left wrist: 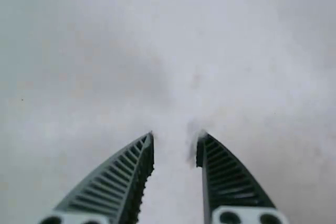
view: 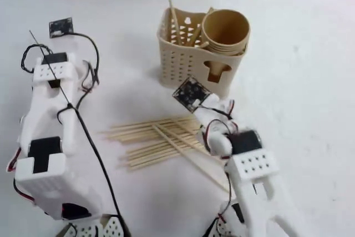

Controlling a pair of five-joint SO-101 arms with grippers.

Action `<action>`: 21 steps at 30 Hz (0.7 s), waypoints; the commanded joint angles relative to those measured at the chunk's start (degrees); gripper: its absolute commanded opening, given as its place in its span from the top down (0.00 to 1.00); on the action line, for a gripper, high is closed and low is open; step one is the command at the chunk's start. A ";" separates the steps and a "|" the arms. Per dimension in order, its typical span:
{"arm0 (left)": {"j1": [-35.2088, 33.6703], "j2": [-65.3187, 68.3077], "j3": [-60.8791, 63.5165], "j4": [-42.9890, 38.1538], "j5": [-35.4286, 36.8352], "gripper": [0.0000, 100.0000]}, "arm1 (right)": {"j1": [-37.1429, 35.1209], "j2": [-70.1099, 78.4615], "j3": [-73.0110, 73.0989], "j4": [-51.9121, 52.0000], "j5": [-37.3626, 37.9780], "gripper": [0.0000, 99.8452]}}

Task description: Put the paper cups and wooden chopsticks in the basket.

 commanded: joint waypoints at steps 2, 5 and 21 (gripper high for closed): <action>1.27 -0.40 -0.26 -0.88 0.26 0.85 | 1.01 -12.35 -10.20 4.26 -4.75 0.98; 1.01 -0.40 -0.26 -0.88 0.26 0.85 | 0.75 -14.99 -18.99 3.65 -8.09 0.98; 3.21 -0.31 -0.18 -0.88 0.09 0.85 | 0.92 13.93 -47.47 -35.03 -28.22 0.98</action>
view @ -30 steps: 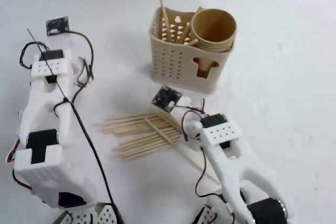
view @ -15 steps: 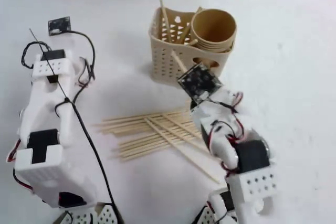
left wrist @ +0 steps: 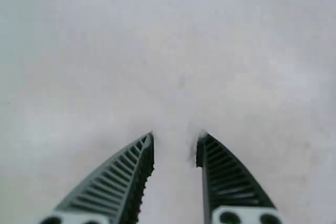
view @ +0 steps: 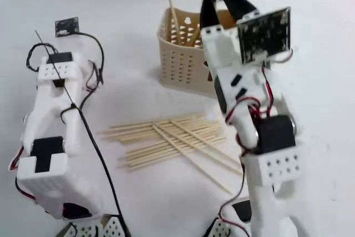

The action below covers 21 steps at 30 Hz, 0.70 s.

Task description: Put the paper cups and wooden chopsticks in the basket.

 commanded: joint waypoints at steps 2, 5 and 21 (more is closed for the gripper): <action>1.27 -0.31 -0.18 -0.88 0.09 0.85 | -0.04 7.87 -5.80 -9.19 -3.34 0.98; 1.36 -0.31 -0.18 -0.88 0.09 0.85 | -0.13 12.62 -6.86 -12.62 -3.60 0.98; 1.45 -0.31 -0.18 -0.79 0.18 0.85 | 0.31 22.02 -9.23 -17.63 -3.60 0.92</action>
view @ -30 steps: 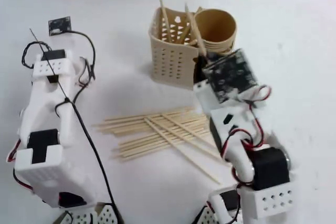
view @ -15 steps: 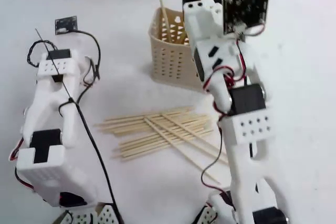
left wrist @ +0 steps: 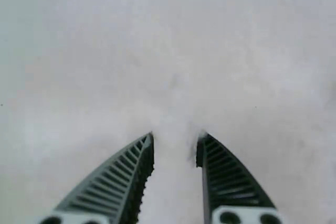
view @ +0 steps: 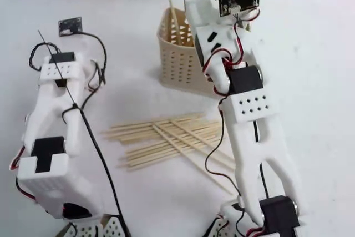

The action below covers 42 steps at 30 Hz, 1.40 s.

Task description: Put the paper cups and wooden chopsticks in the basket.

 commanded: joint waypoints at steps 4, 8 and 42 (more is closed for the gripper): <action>0.84 -0.31 -0.18 -0.79 0.18 0.85 | 0.22 -0.04 -2.81 -1.36 -0.26 0.87; 0.84 -0.31 -0.18 -0.79 0.18 0.85 | 0.31 -0.48 -2.81 -1.27 -0.18 0.87; 0.48 -0.40 1.23 -0.97 0.09 0.85 | -3.74 -13.58 44.13 56.92 39.12 0.78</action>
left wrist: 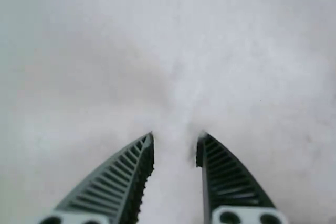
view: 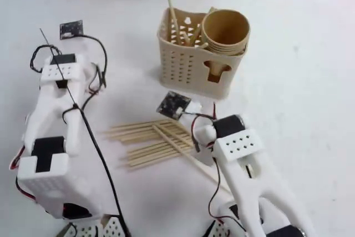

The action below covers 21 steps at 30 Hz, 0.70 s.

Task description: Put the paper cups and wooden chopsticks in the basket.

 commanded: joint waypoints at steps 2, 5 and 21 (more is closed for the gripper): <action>0.48 -0.40 -0.26 -0.97 0.09 0.85 | 2.51 3.56 2.99 -5.14 7.30 0.72; 0.48 -0.40 -0.26 -0.97 0.09 0.85 | 2.68 6.37 5.36 -9.27 8.00 0.73; 0.48 -0.40 -0.44 -0.97 0.09 0.85 | 5.58 16.84 5.54 -18.86 6.77 0.91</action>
